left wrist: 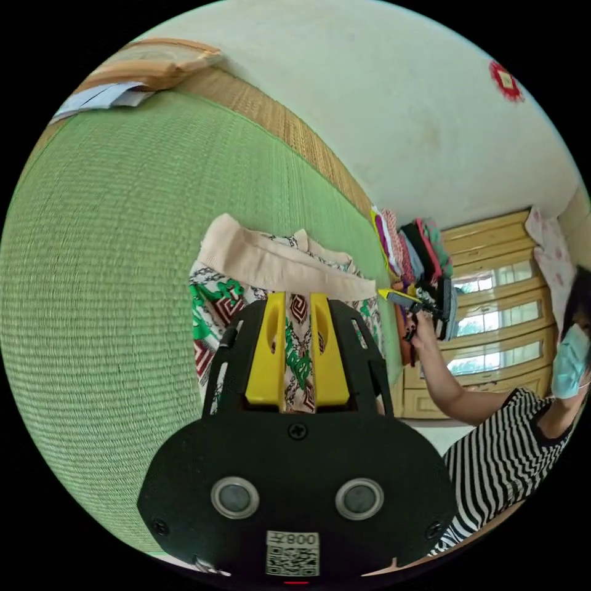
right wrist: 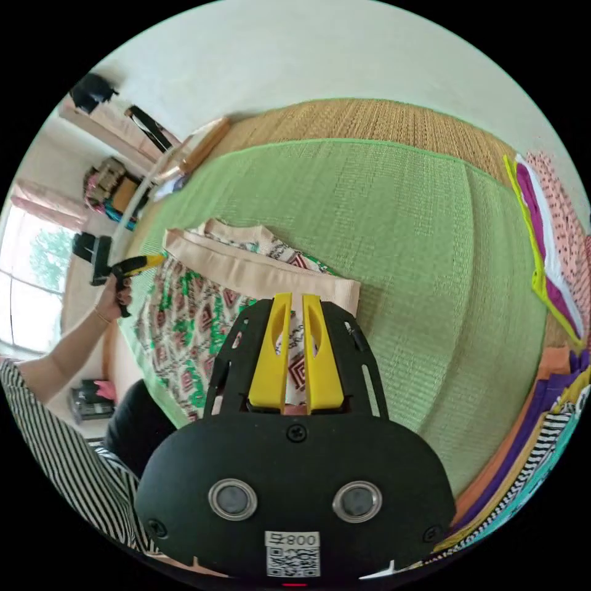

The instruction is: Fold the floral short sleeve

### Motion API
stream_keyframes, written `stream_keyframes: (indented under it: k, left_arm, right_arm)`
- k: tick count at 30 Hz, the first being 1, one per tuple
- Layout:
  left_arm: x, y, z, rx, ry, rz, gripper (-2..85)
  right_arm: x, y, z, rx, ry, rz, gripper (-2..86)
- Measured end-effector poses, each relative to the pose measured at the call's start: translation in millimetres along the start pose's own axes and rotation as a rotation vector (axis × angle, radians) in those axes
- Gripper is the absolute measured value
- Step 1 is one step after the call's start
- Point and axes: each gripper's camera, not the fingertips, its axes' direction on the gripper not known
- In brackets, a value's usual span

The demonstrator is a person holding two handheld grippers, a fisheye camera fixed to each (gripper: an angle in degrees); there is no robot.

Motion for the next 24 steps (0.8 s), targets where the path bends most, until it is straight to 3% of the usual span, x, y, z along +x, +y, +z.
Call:
stream_keyframes:
  k: [7,17,24]
  left_arm:
    - [5,-8,72,-0.085,-0.293,0.131,1.9]
    - [-23,7,90,0.028,-0.27,0.132,0.7]
    - [-69,23,129,0.014,-0.242,0.075,3.2]
  right_arm:
    - [-21,1,43,-0.044,0.141,-0.023,0.2]
    - [-10,1,-6,0.088,0.083,0.001,-0.1]
    - [32,-21,25,-0.033,0.007,0.095,0.4]
